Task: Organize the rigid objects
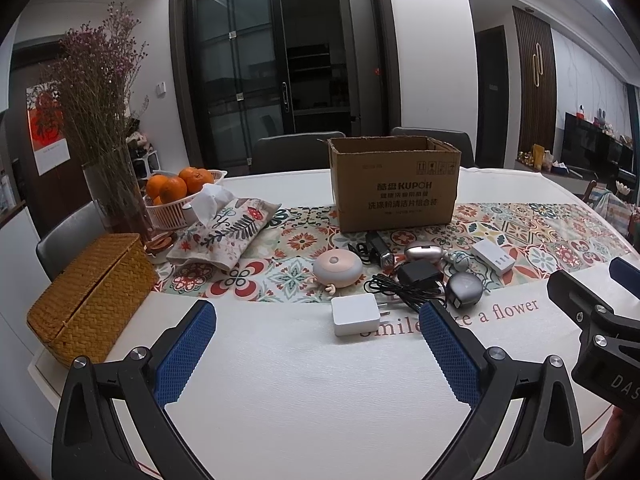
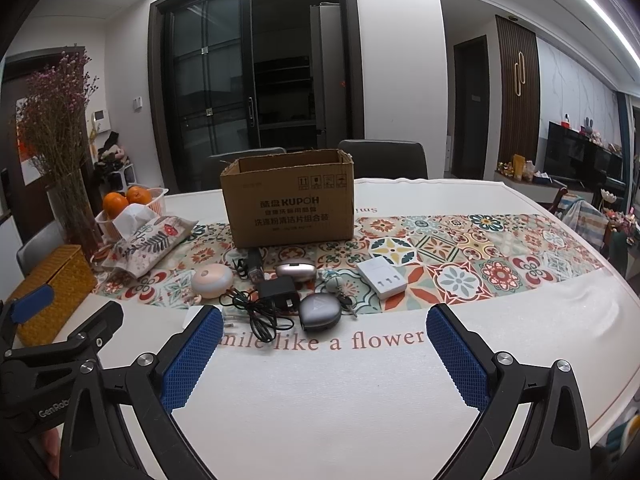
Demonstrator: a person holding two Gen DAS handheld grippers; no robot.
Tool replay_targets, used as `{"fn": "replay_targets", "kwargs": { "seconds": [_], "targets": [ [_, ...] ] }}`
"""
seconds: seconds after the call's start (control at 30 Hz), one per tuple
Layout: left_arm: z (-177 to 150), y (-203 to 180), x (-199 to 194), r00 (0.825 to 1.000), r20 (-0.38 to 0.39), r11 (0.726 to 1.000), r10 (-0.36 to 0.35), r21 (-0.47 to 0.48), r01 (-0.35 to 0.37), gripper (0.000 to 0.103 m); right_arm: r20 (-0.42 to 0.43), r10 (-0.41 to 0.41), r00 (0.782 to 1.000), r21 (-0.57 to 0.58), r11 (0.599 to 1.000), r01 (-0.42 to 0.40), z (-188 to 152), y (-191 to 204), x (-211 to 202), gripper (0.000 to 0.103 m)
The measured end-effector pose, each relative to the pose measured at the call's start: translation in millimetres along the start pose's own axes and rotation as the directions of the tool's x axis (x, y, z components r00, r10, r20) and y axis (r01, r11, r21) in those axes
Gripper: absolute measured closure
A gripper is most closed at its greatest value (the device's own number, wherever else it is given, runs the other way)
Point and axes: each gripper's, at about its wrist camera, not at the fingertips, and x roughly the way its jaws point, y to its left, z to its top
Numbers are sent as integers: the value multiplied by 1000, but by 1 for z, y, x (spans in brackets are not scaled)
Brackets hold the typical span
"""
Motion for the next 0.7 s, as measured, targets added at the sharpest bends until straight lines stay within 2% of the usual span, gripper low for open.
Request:
{"fn": "replay_targets", "kwargs": {
  "seconds": [0.7],
  "targets": [
    [-1, 0, 2, 1000, -4, 1000, 1, 6, -1, 0, -7, 2, 1000, 0, 1000, -2, -3, 2, 0, 0]
  ]
}}
